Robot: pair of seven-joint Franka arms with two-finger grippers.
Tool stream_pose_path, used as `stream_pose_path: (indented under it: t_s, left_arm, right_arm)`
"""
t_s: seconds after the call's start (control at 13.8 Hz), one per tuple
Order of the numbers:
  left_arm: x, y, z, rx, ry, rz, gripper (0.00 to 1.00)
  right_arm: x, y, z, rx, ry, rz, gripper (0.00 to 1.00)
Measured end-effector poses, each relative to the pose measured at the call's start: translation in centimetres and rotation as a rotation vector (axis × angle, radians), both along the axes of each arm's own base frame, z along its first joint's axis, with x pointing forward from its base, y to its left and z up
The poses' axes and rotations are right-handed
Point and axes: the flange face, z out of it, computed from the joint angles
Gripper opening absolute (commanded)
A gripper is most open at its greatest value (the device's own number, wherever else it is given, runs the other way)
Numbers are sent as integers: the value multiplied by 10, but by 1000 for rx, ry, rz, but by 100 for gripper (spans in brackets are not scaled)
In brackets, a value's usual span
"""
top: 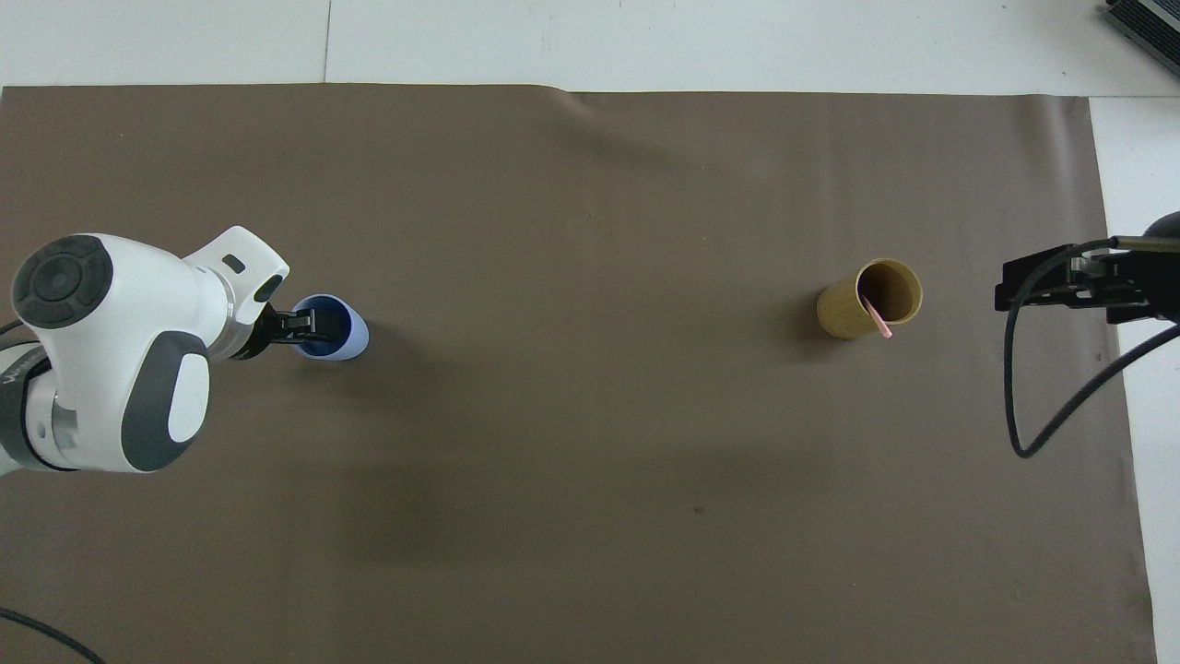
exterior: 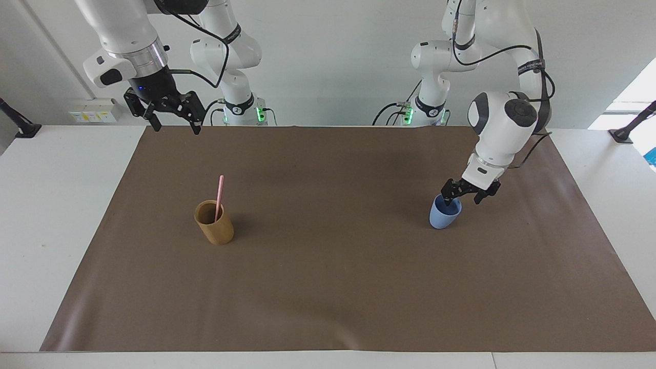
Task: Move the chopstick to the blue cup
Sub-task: 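Reach the left gripper to the blue cup and grasp its rim, then slide the blue cup with the left gripper toward the table center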
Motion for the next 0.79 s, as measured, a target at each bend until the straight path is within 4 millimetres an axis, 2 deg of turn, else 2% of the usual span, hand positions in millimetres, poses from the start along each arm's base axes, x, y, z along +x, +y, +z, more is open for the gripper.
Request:
stream_pose_path:
  t_s: [0.07, 0.14, 0.58, 0.79]
  left_arm:
    - [-2, 1, -3, 1, 6, 1, 15]
    - [-3, 2, -5, 2, 10, 5, 0]
    - [2, 2, 0, -3, -17, 18, 0]
    - [15, -1, 14, -10, -53, 15, 0]
  right_arm:
    - [0, 0, 0, 0, 0, 0, 100]
    - [0, 0, 0, 0, 0, 0, 100]
    - [0, 0, 0, 0, 0, 0, 100]
    - [0, -4, 0, 0, 0, -7, 100]
